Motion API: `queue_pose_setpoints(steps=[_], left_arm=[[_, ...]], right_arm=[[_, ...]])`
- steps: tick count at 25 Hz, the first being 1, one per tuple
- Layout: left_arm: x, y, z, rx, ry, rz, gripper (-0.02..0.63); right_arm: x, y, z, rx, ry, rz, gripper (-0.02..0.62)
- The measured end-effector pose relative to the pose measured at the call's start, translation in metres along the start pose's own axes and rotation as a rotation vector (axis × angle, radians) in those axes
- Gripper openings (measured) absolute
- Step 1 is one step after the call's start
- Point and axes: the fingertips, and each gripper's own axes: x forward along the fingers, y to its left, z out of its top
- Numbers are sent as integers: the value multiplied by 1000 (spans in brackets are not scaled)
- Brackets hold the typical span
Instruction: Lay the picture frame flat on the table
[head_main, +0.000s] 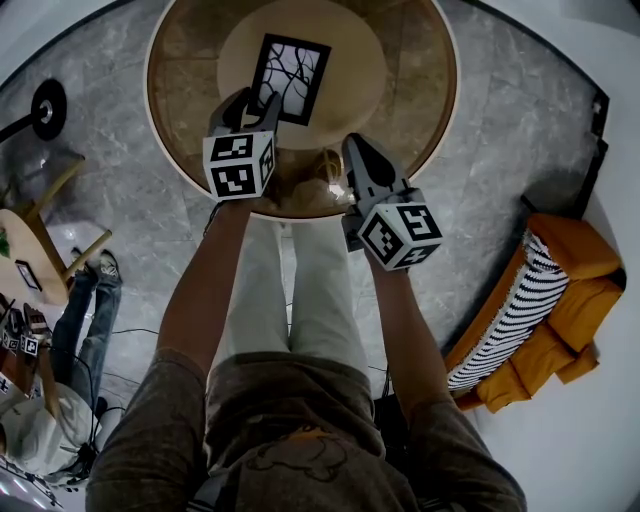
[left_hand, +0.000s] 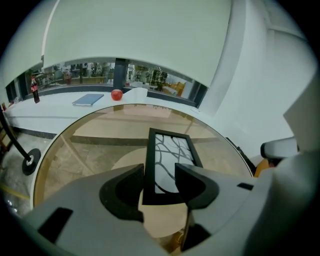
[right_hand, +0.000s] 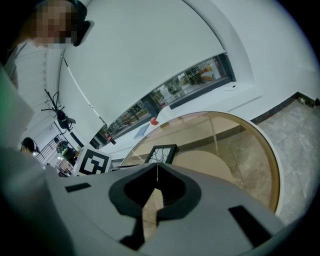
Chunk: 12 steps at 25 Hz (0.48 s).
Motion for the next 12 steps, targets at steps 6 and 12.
queue_pose_setpoints(steps=[6,12], left_arm=[[-18,-8,16,-10,-34,-27,115],[-46,-17,29,-51,-22,-45,21]], right_arm=[[-6,7,6,-6,-13,-7,20],[-17,29,17,-11,-13,-8,20]])
